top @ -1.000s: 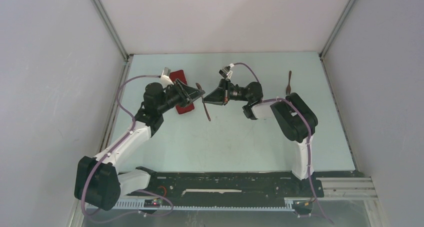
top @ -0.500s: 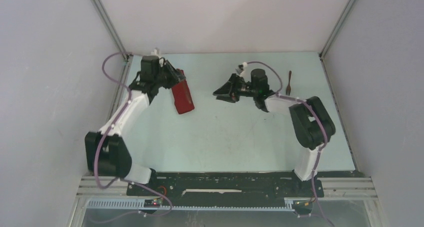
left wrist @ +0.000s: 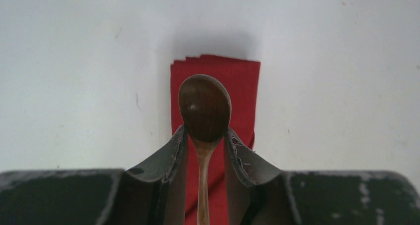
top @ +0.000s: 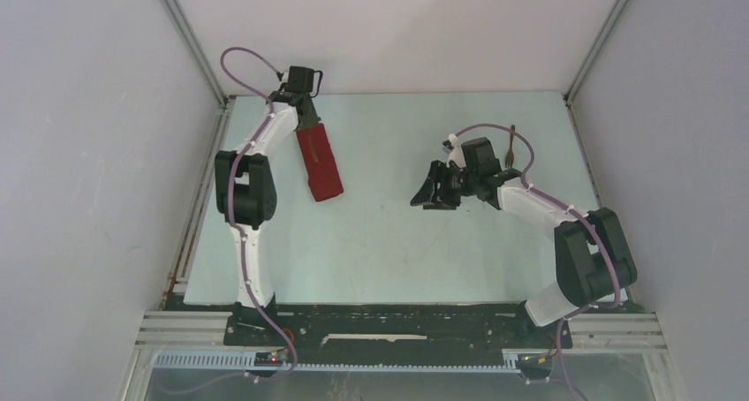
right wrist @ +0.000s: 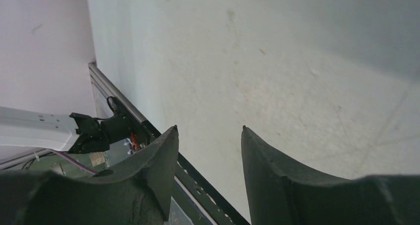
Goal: Fold the napkin into a case and place the utensils inside
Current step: Insert the spoon into the folded napkin.
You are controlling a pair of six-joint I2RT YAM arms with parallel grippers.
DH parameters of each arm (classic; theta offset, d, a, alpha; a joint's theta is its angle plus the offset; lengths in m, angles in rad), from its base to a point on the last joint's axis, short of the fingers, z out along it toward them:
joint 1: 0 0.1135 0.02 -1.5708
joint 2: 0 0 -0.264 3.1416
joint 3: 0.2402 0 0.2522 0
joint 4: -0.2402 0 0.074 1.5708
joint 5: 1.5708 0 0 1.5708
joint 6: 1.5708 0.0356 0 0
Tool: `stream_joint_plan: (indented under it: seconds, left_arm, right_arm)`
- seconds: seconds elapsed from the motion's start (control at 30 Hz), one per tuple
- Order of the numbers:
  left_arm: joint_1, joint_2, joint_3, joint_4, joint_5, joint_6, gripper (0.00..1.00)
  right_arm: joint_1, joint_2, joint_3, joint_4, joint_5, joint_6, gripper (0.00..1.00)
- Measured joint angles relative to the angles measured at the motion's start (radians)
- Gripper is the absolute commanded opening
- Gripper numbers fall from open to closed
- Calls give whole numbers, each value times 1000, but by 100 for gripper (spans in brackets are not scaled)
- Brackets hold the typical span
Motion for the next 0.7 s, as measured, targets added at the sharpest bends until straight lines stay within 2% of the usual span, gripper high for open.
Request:
stream_joint_plan:
  seconds: [0.23,0.7]
  left_arm:
    - [0,121,148,-24,-106,51,10]
    - [-10,132,114,-19,-127,59,10]
  right_arm:
    - [-71,0,-77,-33,-13,-17,57]
    - [-90,-45,-77,-30,-45,-18,56]
